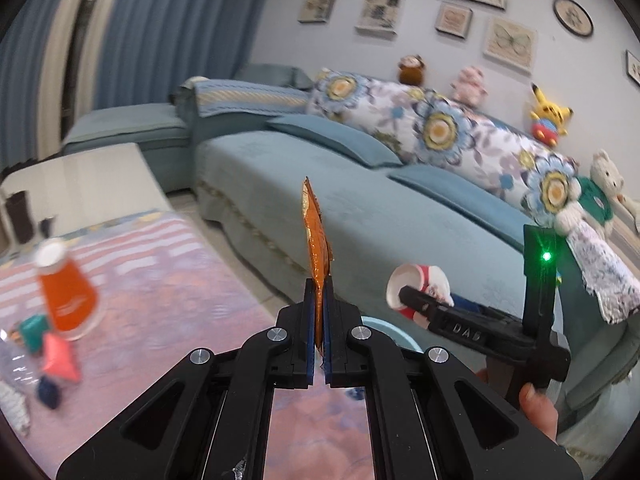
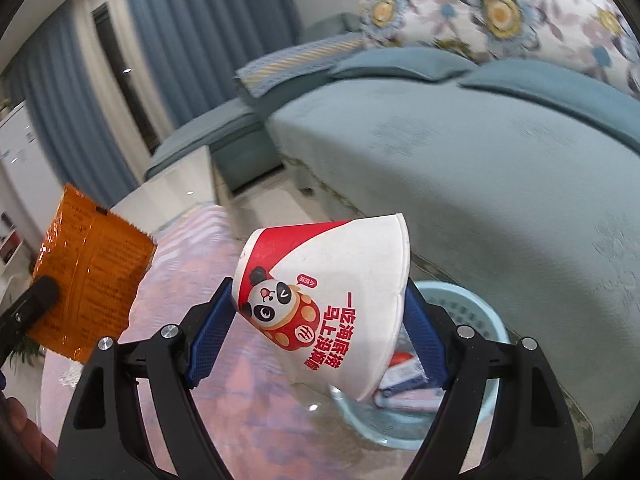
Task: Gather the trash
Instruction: 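Drop the wrapper into the wastebasket with the left tool while the right tool drops the cone cup, then grasp the clear plastic bottle with the left tool while the right tool grasps the orange paper cup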
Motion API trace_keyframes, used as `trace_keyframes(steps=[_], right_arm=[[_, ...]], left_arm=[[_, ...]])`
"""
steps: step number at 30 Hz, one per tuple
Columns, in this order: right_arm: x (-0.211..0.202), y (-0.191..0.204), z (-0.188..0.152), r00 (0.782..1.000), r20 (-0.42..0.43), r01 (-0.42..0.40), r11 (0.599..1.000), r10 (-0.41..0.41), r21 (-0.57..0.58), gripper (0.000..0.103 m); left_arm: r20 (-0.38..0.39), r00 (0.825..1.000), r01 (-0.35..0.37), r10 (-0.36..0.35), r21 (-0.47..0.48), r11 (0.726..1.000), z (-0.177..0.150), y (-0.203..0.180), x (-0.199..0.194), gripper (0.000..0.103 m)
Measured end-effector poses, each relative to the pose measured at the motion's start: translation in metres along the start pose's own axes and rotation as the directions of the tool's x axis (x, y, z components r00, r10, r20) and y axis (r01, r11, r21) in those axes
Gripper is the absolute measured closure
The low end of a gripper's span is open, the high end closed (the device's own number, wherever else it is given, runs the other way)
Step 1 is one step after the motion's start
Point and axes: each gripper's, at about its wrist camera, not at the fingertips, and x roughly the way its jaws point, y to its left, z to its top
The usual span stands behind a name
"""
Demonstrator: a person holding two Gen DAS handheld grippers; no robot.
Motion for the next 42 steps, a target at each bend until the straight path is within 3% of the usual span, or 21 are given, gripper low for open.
trace_keyframes(steps=[5, 9, 16, 19, 21, 23, 27, 35, 42], right_arm=[[0.027, -0.048, -0.016, 0.991, -0.107, 0.087, 0.994, -0.080, 0.065, 0.027], [0.056, -0.083, -0.034, 0.970, -0.212, 0.144, 0.982, -0.116, 0.119, 0.026], [0.078, -0.116, -0.052, 0.954, -0.276, 0.175, 0.968, -0.120, 0.182, 0.026], [0.084, -0.123, -0.052, 0.952, -0.283, 0.176, 0.963, -0.114, 0.204, 0.025], [0.086, -0.121, -0.052, 0.952, -0.286, 0.175, 0.962, -0.111, 0.208, 0.025], [0.086, -0.117, -0.051, 0.953, -0.281, 0.172, 0.964, -0.111, 0.204, 0.025], [0.082, -0.110, -0.048, 0.954, -0.273, 0.178, 0.967, -0.124, 0.184, 0.022], [0.062, -0.095, -0.037, 0.962, -0.247, 0.163, 0.972, -0.118, 0.170, 0.019], [-0.004, -0.034, -0.009, 0.991, -0.130, 0.037, 0.996, -0.026, 0.086, 0.019]], left_arm=[[-0.093, 0.994, 0.057, -0.053, 0.040, 0.998, -0.009, -0.032, 0.060, 0.102], [-0.184, 0.980, 0.084, -0.071, 0.063, 0.994, -0.024, -0.048, 0.105, 0.102], [-0.293, 0.952, 0.102, -0.089, 0.028, 0.994, -0.048, -0.050, 0.154, 0.100], [-0.308, 0.947, 0.099, -0.088, 0.021, 0.995, -0.053, -0.047, 0.160, 0.083], [-0.302, 0.950, 0.087, -0.076, 0.022, 0.996, -0.055, -0.043, 0.157, 0.070], [-0.299, 0.951, 0.090, -0.082, 0.012, 0.996, -0.053, -0.040, 0.155, 0.068], [-0.278, 0.958, 0.083, -0.078, 0.009, 0.996, -0.049, -0.036, 0.145, 0.053], [-0.242, 0.968, 0.063, -0.064, -0.012, 0.998, -0.039, -0.025, 0.111, 0.053], [-0.173, 0.985, -0.002, -0.009, -0.059, 0.998, -0.022, -0.003, 0.036, 0.050]])
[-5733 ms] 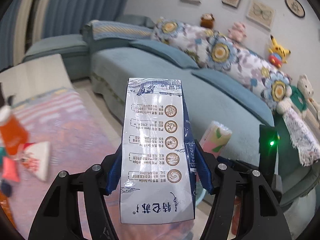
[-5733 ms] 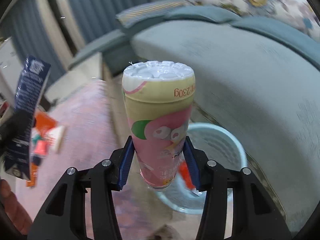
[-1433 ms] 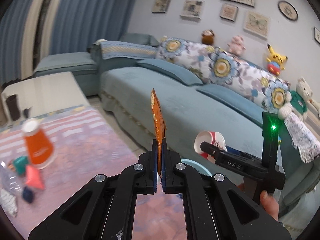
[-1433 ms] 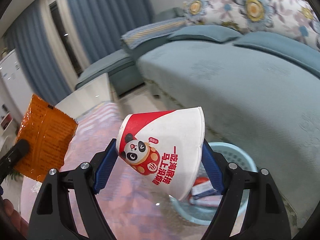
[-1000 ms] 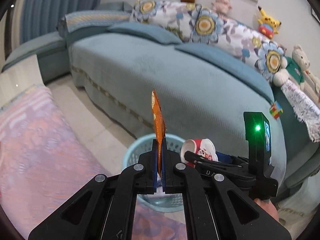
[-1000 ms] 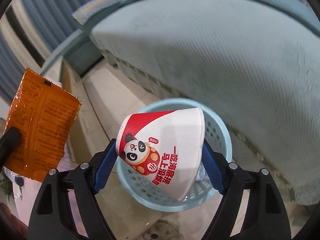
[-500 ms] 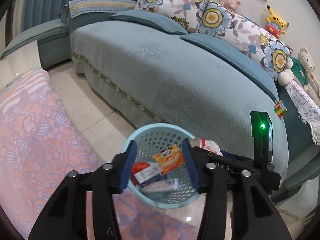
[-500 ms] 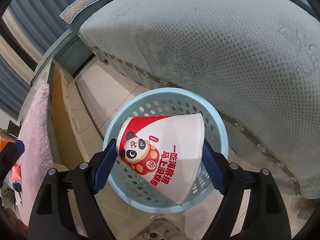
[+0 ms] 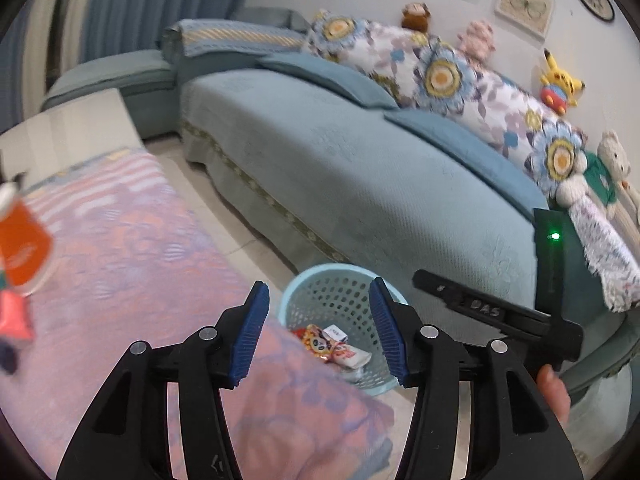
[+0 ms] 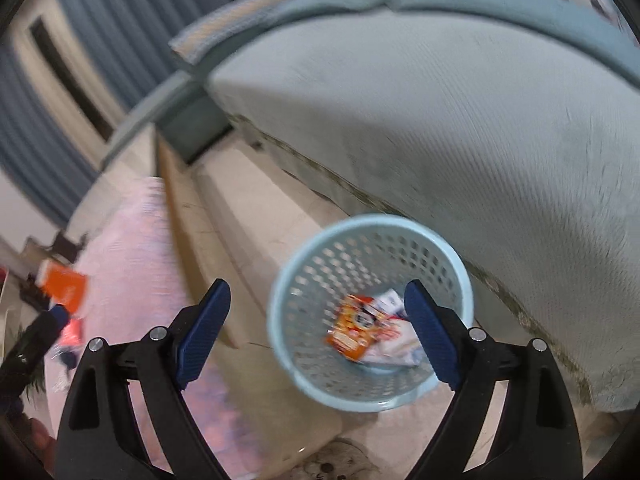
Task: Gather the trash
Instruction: 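Grasp the clear plastic bottle with the left tool while the right tool grasps the orange paper cup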
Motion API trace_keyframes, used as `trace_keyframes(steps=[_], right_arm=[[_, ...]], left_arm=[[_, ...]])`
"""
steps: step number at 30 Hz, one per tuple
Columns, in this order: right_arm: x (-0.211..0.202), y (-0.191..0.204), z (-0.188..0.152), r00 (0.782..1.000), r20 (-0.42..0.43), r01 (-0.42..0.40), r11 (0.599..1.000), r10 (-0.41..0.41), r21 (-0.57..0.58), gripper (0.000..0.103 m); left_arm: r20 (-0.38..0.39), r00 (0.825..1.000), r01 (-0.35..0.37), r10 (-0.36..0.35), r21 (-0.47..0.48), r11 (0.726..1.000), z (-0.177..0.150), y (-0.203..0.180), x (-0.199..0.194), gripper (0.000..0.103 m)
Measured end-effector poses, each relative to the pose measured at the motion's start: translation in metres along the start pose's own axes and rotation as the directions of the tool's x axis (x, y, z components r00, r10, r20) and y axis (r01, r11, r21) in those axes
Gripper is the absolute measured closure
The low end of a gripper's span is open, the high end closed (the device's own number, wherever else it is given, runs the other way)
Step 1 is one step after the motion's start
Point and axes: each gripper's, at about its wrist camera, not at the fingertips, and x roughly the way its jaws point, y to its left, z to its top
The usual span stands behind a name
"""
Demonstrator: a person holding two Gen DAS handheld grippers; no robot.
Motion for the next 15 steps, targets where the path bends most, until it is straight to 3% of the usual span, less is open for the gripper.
trace_keyframes(steps=[3, 7, 10, 15], right_arm=[[-0.035, 0.041, -0.001, 0.998, 0.040, -0.038, 0.997, 0.041, -0.068, 0.019], [-0.067, 0.099, -0.009, 0.992, 0.056, -0.104, 0.983, 0.114, -0.152, 0.019], [-0.079, 0.145, -0.018, 0.988, 0.059, -0.126, 0.967, 0.142, -0.219, 0.019], [-0.075, 0.226, -0.032, 0.981, 0.042, -0.163, 0.929, 0.188, -0.333, 0.019]], left_arm=[[0.065, 0.997, -0.049, 0.052, -0.047, 0.998, 0.001, 0.013, -0.057, 0.037], [0.106, 0.983, -0.138, 0.151, -0.121, 0.983, -0.005, 0.039, -0.118, 0.033], [0.111, 0.960, -0.234, 0.259, -0.194, 0.953, -0.013, 0.070, -0.160, 0.032], [0.077, 0.912, -0.358, 0.403, -0.327, 0.875, -0.029, 0.141, -0.208, 0.031]])
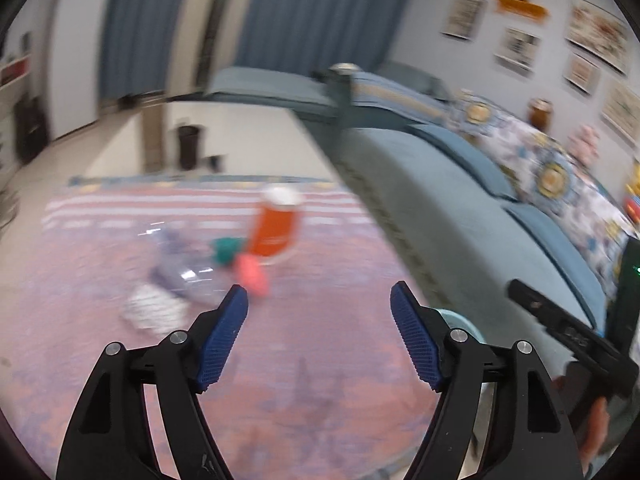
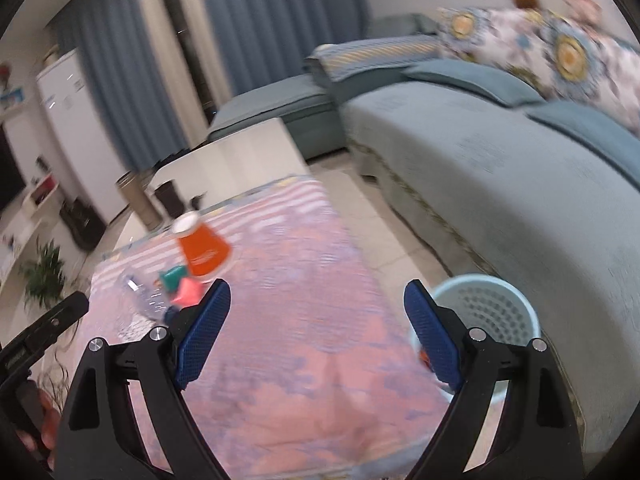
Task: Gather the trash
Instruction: 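Grasp the clear plastic bottle with the left tool while the right tool grasps the orange paper cup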
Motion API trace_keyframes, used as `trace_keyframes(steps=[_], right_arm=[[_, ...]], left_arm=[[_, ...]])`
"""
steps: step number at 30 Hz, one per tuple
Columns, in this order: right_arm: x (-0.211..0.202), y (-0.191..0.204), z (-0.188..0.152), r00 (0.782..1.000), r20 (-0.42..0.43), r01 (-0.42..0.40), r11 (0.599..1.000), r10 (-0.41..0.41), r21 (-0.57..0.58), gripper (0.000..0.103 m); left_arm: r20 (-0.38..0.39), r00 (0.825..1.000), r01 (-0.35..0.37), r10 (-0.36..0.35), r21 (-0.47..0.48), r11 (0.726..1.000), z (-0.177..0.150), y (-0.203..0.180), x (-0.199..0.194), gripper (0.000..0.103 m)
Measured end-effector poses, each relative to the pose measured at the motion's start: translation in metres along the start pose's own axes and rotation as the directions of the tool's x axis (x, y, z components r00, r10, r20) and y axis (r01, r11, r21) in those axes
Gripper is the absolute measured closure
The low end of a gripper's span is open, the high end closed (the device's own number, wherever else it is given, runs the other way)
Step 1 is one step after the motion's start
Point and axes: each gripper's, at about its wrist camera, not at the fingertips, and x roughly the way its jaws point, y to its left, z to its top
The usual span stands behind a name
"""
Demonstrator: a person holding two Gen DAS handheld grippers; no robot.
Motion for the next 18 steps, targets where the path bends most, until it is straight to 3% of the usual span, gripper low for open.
trace_keyframes(steps=[4, 9, 13, 18], right_arm=[[0.033, 0.051, 0.004, 0.998, 0.004, -0.060, 0.994, 0.061, -0.096, 0.019], [0.091, 0.098, 0.008, 0.994, -0.013, -0.110, 0.971, 0.109, -0.213, 0.019], [0.142, 0.121, 0.013, 0.993, -0.024, -0.115, 0.958, 0.113, -0.264, 0.019], [0.209, 0.138, 0.016, 0.990, -0.068, -0.139, 0.954, 0.125, -0.265, 0.019]], left_arm=[[-0.009, 0.997, -0.077, 0.077, -0.064, 0.995, 0.009, 0.045, 0.016, 0.031], [-0.034, 0.997, -0.071, 0.065, -0.218, 0.973, 0.008, 0.092, 0.064, 0.026], [-0.044, 0.994, -0.110, 0.101, -0.378, 0.919, 0.004, 0.123, 0.106, 0.026], [-0.057, 0.989, -0.148, 0.137, -0.447, 0.882, 0.004, 0.142, 0.142, 0.026]])
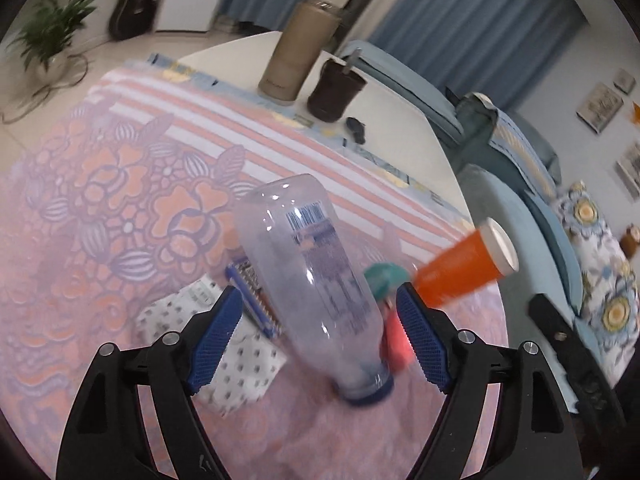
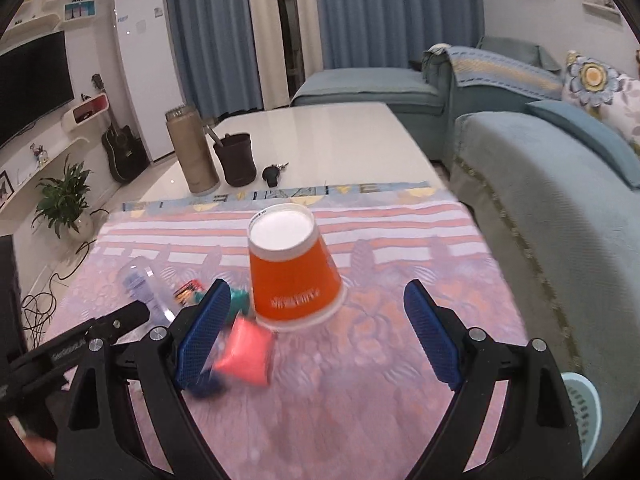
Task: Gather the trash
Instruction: 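Grasp the clear plastic bottle with the left tool while the right tool grasps the orange paper cup, then carry the bottle over the wastebasket and open the left tool while the right tool drops the orange cup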
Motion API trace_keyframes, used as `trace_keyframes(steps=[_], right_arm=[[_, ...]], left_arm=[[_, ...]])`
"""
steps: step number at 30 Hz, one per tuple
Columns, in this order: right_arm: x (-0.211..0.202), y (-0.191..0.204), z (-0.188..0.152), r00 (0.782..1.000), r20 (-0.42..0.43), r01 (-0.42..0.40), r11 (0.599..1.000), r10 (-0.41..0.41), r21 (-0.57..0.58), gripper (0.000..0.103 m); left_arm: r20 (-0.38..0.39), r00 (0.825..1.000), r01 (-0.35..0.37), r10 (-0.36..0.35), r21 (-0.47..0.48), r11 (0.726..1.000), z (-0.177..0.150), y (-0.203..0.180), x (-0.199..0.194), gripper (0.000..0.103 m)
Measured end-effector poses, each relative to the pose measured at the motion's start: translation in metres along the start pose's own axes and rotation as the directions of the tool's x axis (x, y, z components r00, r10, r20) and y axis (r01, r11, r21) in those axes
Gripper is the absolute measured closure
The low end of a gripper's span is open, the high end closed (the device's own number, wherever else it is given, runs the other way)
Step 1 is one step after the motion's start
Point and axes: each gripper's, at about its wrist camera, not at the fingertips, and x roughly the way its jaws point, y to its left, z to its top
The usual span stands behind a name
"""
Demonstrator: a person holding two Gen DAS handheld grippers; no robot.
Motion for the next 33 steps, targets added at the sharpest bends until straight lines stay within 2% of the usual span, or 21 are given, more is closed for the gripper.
trace_keyframes(steps=[5, 10, 11, 12, 16, 20, 25, 30, 33], right_arm=[[0.040, 0.004, 0.006, 0.999, -0.025, -0.045, 0.999, 0.045, 0.008, 0.019], [0.059, 0.011, 0.012, 0.997, -0.045, -0.067, 0.998, 0.067, 0.002, 0.020], [0.061, 0.012, 0.013, 0.996, -0.048, -0.072, 0.997, 0.072, -0.002, 0.025], [0.062, 0.013, 0.013, 0.996, -0.054, -0.076, 0.997, 0.075, -0.008, 0.037], [0.057, 0.013, 0.013, 0.997, -0.040, -0.065, 0.998, 0.064, -0.026, 0.040], [0.036, 0.005, 0.011, 0.998, -0.011, -0.061, 0.998, 0.061, -0.023, 0.040], [-0.011, -0.027, 0.007, 0.998, 0.044, -0.035, 0.999, 0.034, 0.031, 0.040], [-0.072, -0.081, 0.000, 0.993, 0.115, 0.029, 0.993, -0.042, 0.114, 0.040], [-0.110, -0.120, -0.008, 0.984, 0.143, 0.073, 0.979, -0.101, 0.188, 0.040]], left_arm=[[-0.012, 1.000, -0.028, 0.028, -0.012, 1.000, 0.000, -0.004, 0.023, 0.026], [-0.009, 0.997, -0.077, 0.077, 0.007, 0.997, -0.004, -0.011, 0.035, 0.028], [-0.005, 0.995, -0.099, 0.099, 0.022, 0.995, -0.004, -0.013, 0.035, 0.034], [-0.008, 0.994, -0.111, 0.112, 0.036, 0.993, -0.005, -0.015, 0.036, 0.033], [-0.023, 0.994, -0.105, 0.106, 0.052, 0.993, -0.006, -0.015, 0.035, 0.035], [0.000, 0.999, -0.044, 0.044, 0.073, 0.996, -0.010, -0.016, 0.017, 0.037], [0.061, 0.996, 0.051, -0.060, 0.142, 0.989, -0.015, -0.037, -0.026, 0.040], [0.090, 0.978, 0.162, -0.186, 0.225, 0.961, -0.025, -0.079, -0.065, 0.041], [0.085, 0.963, 0.223, -0.256, 0.285, 0.932, -0.035, -0.115, -0.081, 0.041]])
